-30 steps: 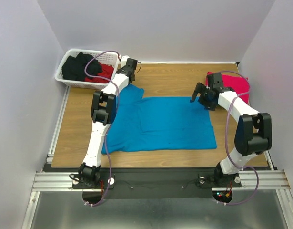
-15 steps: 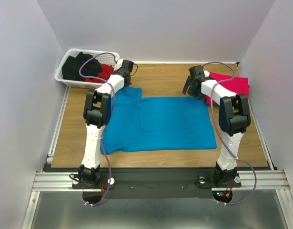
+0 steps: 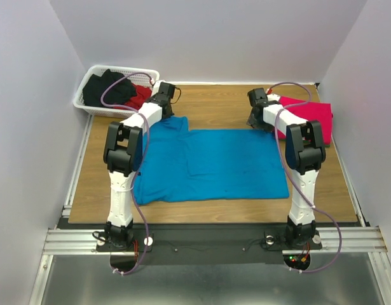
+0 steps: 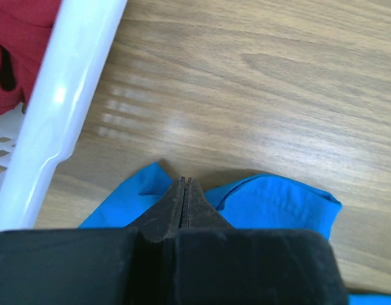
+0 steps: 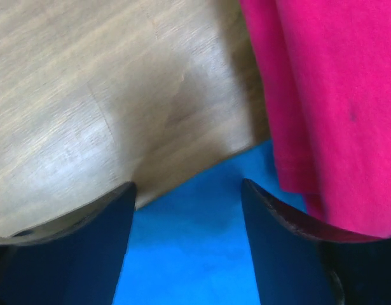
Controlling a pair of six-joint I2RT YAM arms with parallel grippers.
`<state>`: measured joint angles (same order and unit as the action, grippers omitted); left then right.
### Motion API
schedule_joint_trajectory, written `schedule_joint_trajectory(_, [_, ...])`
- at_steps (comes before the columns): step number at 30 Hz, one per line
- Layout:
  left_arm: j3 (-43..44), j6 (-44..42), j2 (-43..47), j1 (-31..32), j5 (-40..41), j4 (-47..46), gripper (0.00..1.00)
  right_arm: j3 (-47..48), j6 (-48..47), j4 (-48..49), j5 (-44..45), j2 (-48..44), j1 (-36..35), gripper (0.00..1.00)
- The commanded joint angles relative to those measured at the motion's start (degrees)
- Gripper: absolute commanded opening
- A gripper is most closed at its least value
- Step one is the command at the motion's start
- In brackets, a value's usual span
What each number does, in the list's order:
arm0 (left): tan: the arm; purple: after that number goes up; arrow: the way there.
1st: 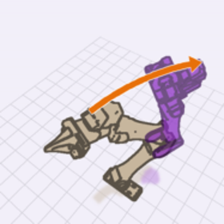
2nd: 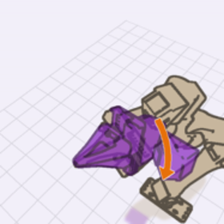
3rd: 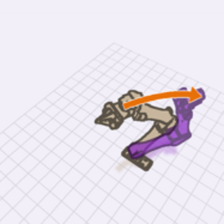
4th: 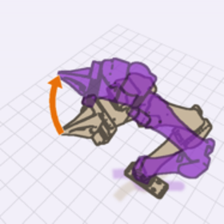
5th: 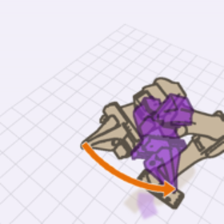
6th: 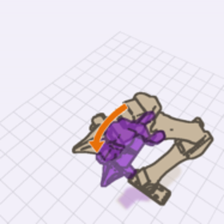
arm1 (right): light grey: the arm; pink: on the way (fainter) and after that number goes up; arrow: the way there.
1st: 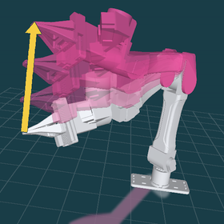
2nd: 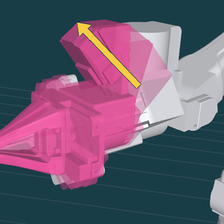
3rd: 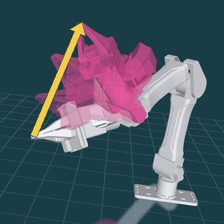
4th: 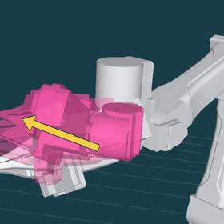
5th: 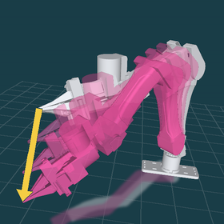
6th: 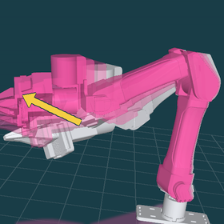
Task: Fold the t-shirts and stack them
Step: Fold the tshirt
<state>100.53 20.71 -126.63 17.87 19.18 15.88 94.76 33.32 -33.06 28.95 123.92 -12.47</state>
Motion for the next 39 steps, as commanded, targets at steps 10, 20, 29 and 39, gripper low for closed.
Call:
schedule_joint_trajectory(10, [-6.83,-0.41,11.57,0.50,-0.46,-4.19,0.00,1.04,4.12,-2.45,3.66,1.77,-0.54,0.37])
schedule_joint_trajectory(20, [-14.30,0.56,18.87,1.47,-1.07,-6.82,0.00,-0.01,4.47,-2.80,4.19,-1.13,-0.63,0.00])
schedule_joint_trajectory(29, [-21.25,2.23,25.28,2.61,-1.25,-7.88,0.00,-2.91,5.44,-2.80,7.00,-6.40,-1.86,0.00])
schedule_joint_trajectory(39, [-34.69,6.62,35.57,4.19,-1.25,-10.25,0.00,-12.92,6.93,-2.71,7.96,-14.04,-4.14,0.00])
